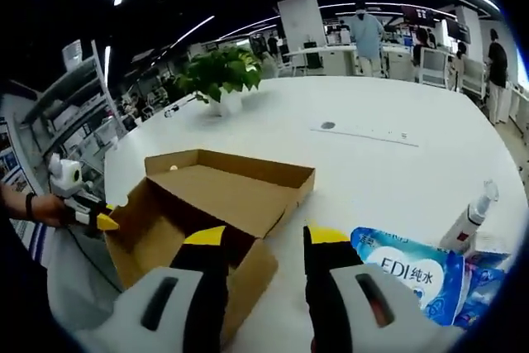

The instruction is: Operate the shoe box by opening the lid, removing the specified soft item, and placing it in the target area until the item is outside and the box remains undamaged.

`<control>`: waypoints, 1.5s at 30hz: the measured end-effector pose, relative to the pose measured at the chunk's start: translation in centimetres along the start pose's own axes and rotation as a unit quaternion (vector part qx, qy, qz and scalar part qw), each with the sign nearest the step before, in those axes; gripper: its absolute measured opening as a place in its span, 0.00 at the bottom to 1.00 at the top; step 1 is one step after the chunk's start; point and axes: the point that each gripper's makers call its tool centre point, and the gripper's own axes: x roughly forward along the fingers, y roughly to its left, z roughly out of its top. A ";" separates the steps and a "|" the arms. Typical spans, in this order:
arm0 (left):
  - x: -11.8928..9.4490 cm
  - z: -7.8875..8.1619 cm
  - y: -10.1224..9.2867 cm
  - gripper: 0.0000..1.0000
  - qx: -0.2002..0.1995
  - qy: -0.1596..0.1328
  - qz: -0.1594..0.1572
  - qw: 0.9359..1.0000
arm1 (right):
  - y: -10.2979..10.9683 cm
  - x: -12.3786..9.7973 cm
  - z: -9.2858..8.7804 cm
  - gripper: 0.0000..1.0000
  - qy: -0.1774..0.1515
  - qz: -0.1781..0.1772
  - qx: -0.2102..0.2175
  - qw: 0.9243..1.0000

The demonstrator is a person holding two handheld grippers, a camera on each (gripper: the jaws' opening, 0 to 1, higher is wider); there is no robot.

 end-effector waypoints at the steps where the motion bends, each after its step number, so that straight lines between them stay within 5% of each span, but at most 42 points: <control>1: 0.0 0.0 0.0 0.20 -0.001 0.000 0.000 1.000 | -0.2 0.4 0.1 0.33 -0.002 0.000 0.005 1.000; 25: 0.3 -0.1 0.1 0.20 -0.012 -0.005 -0.004 1.000 | -4.4 9.6 0.7 0.31 0.039 -0.069 0.081 0.994; 35: 0.3 -0.1 0.1 0.20 -0.015 -0.006 -0.005 1.000 | -5.4 11.6 0.3 0.26 0.055 -0.079 0.094 0.991; 43: 0.3 -0.1 0.2 0.20 -0.013 -0.005 -0.004 1.000 | -4.8 11.4 -0.4 0.13 0.077 -0.097 0.080 0.989; 45: 0.3 -0.1 0.2 0.20 -0.013 -0.005 -0.004 1.000 | -5.3 10.7 -0.4 0.06 0.081 -0.124 0.070 0.987</control>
